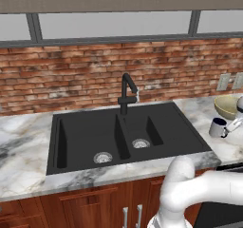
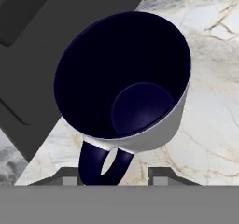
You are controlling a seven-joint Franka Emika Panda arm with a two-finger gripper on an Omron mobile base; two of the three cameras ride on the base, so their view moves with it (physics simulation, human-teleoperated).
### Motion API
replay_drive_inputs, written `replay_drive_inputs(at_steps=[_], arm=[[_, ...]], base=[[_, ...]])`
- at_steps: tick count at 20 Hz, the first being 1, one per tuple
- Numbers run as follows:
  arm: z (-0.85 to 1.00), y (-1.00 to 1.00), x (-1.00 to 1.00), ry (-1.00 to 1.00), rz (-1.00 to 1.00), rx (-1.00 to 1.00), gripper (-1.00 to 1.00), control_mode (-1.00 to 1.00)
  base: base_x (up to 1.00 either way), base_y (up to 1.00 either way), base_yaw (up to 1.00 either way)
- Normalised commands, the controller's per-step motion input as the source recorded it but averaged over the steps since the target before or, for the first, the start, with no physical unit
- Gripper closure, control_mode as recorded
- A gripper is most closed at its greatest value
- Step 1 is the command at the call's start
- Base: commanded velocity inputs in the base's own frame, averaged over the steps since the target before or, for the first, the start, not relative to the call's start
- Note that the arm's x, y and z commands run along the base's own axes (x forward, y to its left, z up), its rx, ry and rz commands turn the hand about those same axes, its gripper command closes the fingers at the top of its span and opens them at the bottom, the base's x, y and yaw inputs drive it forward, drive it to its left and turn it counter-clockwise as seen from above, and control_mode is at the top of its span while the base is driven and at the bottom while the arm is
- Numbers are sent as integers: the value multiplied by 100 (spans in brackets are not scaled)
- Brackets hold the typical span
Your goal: Pick the mug and place it in the sink. Pick the bowl and place it in the open cabinet and then close the cabinet.
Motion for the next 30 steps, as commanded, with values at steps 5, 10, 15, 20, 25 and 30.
replay_drive_inputs(at_steps=[5,10,15,20,25,30], arm=[[0,51,0,-7,-10,0,100,-100],[7,9,-4,-4,-12,0,100,-100],[86,0,-30,2,-11,0,100,-100],[90,15,-41,19,-9,-7,100,-100],[68,52,-69,21,-3,-10,100,-100],[77,46,-68,9,0,-9,100,-100]], base=[[0,0,0],[0,0,0],[0,0,0],[0,0,0],[0,0,0],[0,0,0]])
